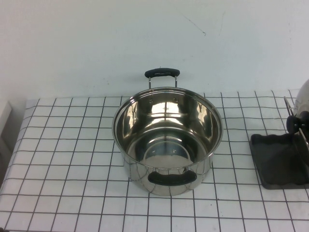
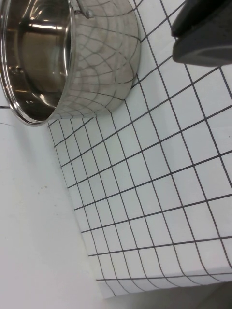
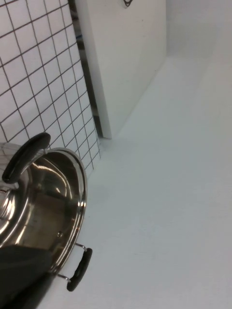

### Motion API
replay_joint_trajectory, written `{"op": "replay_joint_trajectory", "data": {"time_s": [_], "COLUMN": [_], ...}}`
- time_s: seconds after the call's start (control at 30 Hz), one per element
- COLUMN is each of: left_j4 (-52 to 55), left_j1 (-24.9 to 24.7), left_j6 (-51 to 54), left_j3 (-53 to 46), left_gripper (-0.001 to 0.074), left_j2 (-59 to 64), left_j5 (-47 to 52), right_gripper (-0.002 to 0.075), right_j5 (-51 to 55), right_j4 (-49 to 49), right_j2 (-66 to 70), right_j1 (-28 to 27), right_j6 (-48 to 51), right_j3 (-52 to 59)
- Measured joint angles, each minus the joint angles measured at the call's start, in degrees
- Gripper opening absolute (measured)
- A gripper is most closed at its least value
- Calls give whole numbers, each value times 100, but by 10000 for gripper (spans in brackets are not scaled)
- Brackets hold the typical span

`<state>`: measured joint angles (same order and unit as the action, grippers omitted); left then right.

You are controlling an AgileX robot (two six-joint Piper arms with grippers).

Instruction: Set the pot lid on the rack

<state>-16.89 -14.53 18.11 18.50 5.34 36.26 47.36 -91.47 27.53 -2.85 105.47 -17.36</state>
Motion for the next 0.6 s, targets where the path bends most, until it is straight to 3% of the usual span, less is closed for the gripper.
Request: {"op": "replay_joint_trajectory", "data": {"time_s": [0.13, 0.43, 0.6], "left_j4": [0, 0, 0], "left_j1": [0, 0, 0], "left_j6": [0, 0, 0], "left_j3": [0, 0, 0], "left_gripper": [-1, -1, -1], "left_j2": [0, 0, 0], "left_j5": [0, 0, 0], "right_gripper": [-1, -1, -1], "right_j5": [-134, -2552, -3211], "right_j4": [69, 369, 349], "right_j2": [0, -153, -431], "right_j1": [22, 22, 22], "right_j6": [0, 165, 463], "right_j3": [0, 2, 2]}}
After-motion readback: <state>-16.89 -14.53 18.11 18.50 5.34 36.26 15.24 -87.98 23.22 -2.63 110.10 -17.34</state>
